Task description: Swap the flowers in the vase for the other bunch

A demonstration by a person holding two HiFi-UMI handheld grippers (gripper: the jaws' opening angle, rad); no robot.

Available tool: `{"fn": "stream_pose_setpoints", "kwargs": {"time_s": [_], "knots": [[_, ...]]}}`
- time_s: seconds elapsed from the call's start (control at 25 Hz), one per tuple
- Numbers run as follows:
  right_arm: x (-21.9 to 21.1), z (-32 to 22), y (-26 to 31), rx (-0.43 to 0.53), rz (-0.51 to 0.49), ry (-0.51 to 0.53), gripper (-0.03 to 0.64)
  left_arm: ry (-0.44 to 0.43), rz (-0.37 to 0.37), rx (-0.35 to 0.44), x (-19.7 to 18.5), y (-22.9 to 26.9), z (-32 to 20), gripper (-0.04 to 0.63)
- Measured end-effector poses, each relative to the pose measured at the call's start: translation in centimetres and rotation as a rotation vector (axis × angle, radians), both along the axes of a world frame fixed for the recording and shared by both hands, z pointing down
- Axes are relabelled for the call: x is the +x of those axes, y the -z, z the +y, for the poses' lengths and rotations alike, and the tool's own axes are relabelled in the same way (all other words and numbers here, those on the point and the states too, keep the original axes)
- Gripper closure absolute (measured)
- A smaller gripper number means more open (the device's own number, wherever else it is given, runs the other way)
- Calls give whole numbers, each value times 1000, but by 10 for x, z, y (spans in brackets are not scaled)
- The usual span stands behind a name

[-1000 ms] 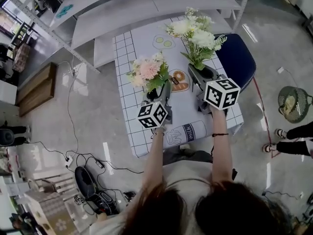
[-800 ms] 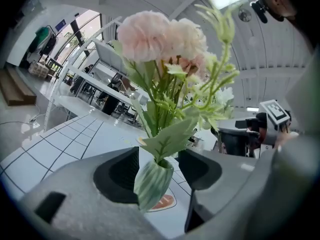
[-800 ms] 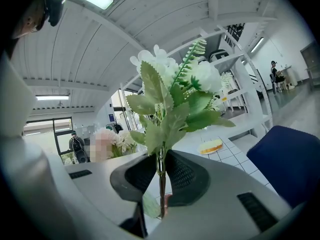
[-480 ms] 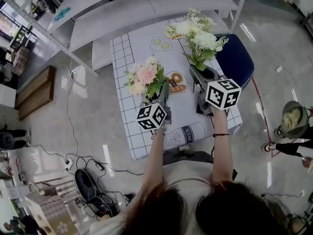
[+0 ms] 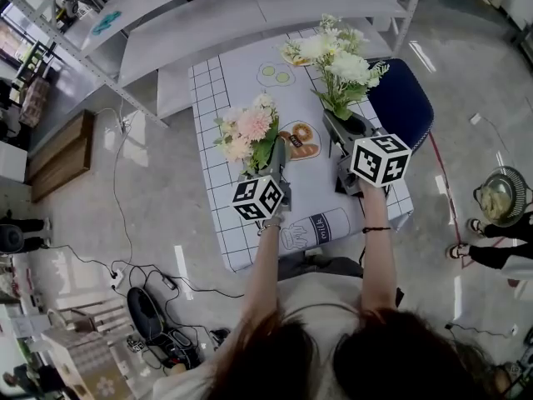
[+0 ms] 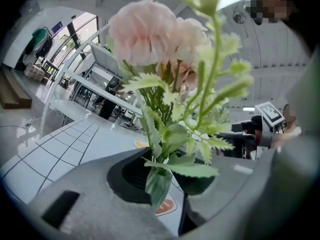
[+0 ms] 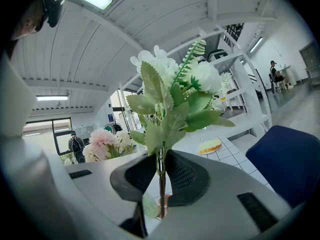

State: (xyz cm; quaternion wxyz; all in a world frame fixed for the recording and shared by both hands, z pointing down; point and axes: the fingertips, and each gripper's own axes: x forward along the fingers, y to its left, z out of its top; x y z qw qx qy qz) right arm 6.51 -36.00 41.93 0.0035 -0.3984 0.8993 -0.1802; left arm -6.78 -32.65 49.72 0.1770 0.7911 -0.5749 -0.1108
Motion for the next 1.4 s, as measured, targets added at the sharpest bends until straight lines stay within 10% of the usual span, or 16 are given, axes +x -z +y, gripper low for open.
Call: {"fn": "stream_pose_setpoints", "kwargs": {"time_s": [1.4], "knots": [[-9, 6, 10, 0, -35, -9, 561, -61, -24, 29, -4, 43, 0, 528]]}}
